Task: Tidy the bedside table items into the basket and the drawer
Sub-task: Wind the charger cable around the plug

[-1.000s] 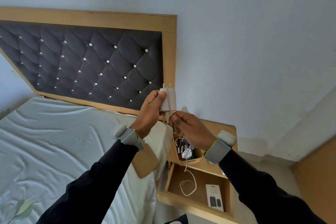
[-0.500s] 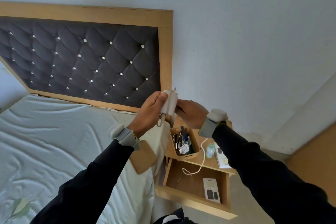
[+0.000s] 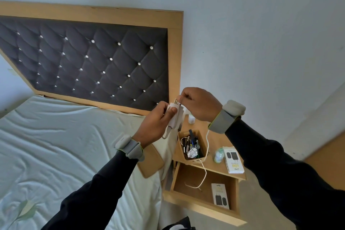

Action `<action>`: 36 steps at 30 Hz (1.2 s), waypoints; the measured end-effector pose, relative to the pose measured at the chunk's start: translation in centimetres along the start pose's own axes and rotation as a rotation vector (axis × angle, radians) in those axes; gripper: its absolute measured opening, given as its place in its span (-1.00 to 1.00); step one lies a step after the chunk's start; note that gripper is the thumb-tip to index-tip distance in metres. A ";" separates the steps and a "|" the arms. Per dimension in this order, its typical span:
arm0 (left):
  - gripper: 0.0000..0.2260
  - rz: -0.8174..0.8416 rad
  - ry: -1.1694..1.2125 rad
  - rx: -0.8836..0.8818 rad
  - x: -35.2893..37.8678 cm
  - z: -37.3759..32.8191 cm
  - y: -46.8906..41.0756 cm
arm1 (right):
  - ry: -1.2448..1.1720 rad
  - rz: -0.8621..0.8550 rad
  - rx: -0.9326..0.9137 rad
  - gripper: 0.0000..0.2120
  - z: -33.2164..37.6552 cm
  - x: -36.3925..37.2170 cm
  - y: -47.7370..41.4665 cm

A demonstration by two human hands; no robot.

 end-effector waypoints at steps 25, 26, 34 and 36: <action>-0.87 -0.030 0.627 -0.128 -3.7 2.4 0.9 | -0.918 0.313 0.264 -0.66 1.6 12.9 6.6; -0.86 -0.032 0.660 -0.134 -3.7 2.4 0.9 | -0.923 0.331 0.277 -0.65 1.6 13.3 6.6; -0.78 0.032 0.708 -0.099 -4.3 2.4 1.5 | -0.835 0.288 0.235 -0.69 2.6 14.3 6.0; -0.75 0.075 0.651 -0.076 -4.1 2.3 1.8 | -0.813 0.261 0.233 -0.71 2.4 14.2 5.5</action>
Point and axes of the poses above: each hand's wrist, its own y-axis away from the middle knuckle, its own x-axis out of the palm, z = x × y, the point moved 10 cm from there along -y, towards the middle knuckle, and after that the axes turned 4 degrees about z, right-handed, at the moved point
